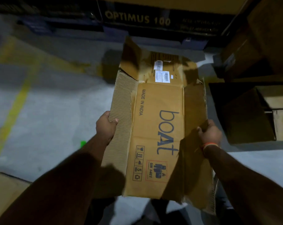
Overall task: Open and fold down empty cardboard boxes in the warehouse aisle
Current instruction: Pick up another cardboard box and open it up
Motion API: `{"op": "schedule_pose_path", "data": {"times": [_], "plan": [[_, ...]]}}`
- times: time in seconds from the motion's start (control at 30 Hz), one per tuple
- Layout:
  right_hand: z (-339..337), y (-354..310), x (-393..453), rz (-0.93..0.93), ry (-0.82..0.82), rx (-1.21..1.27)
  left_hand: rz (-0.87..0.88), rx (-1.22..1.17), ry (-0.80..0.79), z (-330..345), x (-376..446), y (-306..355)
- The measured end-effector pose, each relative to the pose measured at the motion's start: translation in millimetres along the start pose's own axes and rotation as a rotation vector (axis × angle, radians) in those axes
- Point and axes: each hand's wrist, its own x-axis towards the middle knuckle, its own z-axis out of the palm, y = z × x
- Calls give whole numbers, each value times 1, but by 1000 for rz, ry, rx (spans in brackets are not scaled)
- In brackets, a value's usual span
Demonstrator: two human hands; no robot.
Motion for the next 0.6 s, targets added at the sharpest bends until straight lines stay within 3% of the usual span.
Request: {"op": "schedule_pose_path", "data": {"times": [0.27, 0.5, 0.6], "plan": [[1, -118, -72, -183, -15, 30, -45, -178, 139, -158, -23, 6], [43, -222, -142, -467, -143, -74, -143, -326, 344, -269, -60, -115], [85, -274, -207, -650, -228, -115, -229, -385, 500, -327, -116, -167]]}}
